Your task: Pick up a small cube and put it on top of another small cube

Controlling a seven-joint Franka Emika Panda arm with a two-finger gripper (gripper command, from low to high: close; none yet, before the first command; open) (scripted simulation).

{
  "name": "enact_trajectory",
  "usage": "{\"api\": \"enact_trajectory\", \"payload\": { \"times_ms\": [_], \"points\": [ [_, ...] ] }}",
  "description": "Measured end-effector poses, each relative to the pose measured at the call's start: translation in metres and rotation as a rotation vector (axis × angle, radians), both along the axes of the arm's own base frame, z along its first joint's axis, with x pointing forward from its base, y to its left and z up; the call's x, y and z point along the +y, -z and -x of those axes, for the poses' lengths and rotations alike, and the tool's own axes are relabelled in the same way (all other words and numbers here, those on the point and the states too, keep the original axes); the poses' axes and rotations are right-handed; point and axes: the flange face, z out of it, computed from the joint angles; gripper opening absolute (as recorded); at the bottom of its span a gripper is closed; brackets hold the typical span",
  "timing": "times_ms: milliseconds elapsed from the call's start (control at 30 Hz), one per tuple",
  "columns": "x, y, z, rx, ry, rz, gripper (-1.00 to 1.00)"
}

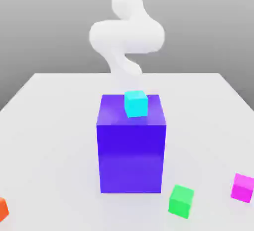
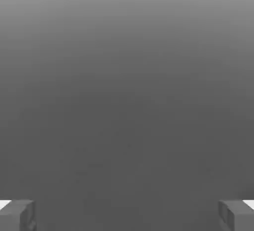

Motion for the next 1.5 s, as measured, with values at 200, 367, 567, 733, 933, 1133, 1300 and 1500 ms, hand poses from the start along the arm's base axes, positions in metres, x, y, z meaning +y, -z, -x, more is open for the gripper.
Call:
{"api": "enact_trajectory", "payload": {
  "times_ms": [200, 367, 567, 733, 933, 1133, 1300, 1500],
  "points": [
    [0.066, 0.096, -0.061, 0.158, -0.19, 0.108, 0.0],
    [0.124, 0.183, -0.085, 0.281, -0.359, 0.19, 0.0],
    [0.195, 0.294, -0.082, 0.421, -0.584, 0.279, 0.0],
    [0.248, 0.387, -0.052, 0.533, -0.781, 0.343, 0.0],
    [0.284, 0.49, -0.007, 0.648, -0.967, 0.388, 0.0],
    [0.286, 0.542, -0.003, 0.656, -0.98, 0.391, -1.0],
    [0.286, 0.544, -0.003, 0.656, -0.981, 0.391, -1.0],
    [0.268, 0.482, -0.011, 0.67, -0.892, 0.364, -1.0]
  ]
}}
